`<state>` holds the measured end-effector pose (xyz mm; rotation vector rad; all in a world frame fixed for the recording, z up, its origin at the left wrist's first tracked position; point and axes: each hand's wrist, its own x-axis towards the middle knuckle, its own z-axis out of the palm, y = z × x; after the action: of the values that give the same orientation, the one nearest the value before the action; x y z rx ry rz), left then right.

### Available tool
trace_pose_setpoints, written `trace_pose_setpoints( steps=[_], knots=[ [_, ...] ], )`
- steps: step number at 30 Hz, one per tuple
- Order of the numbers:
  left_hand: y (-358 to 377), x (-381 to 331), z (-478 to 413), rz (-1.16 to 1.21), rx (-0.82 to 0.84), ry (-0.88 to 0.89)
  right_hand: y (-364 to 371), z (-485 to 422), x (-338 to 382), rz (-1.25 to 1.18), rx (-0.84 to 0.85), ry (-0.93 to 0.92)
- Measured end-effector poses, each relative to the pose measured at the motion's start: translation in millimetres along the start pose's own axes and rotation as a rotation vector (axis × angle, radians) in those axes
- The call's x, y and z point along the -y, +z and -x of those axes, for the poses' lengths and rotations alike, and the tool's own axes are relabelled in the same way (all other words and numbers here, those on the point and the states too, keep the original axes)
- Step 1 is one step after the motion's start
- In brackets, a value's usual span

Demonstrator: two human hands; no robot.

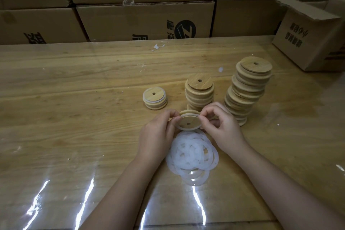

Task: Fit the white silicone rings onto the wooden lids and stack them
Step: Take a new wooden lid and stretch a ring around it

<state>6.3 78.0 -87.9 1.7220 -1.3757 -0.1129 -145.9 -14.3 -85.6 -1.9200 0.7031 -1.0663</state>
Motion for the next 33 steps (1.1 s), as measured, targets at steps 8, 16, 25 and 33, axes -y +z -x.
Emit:
trace_pose_setpoints(
  steps=[8, 16, 25, 33],
  knots=[
    [1.8, 7.4, -2.3, 0.112, -0.008, -0.076, 0.3, -0.8, -3.9, -0.060, 0.028, 0.084],
    [1.1, 4.3, -1.6, 0.147, 0.037, -0.010, 0.7, 1.1, -0.9, 0.001, 0.066, -0.039],
    [1.6, 8.9, -5.1, 0.323, 0.074, -0.071, 2.2, 0.9, -2.2, 0.015, 0.075, -0.023],
    [2.5, 4.0, -6.5, 0.426, 0.044, -0.172, 3.4, 0.4, -3.6, 0.074, 0.088, 0.004]
  ],
)
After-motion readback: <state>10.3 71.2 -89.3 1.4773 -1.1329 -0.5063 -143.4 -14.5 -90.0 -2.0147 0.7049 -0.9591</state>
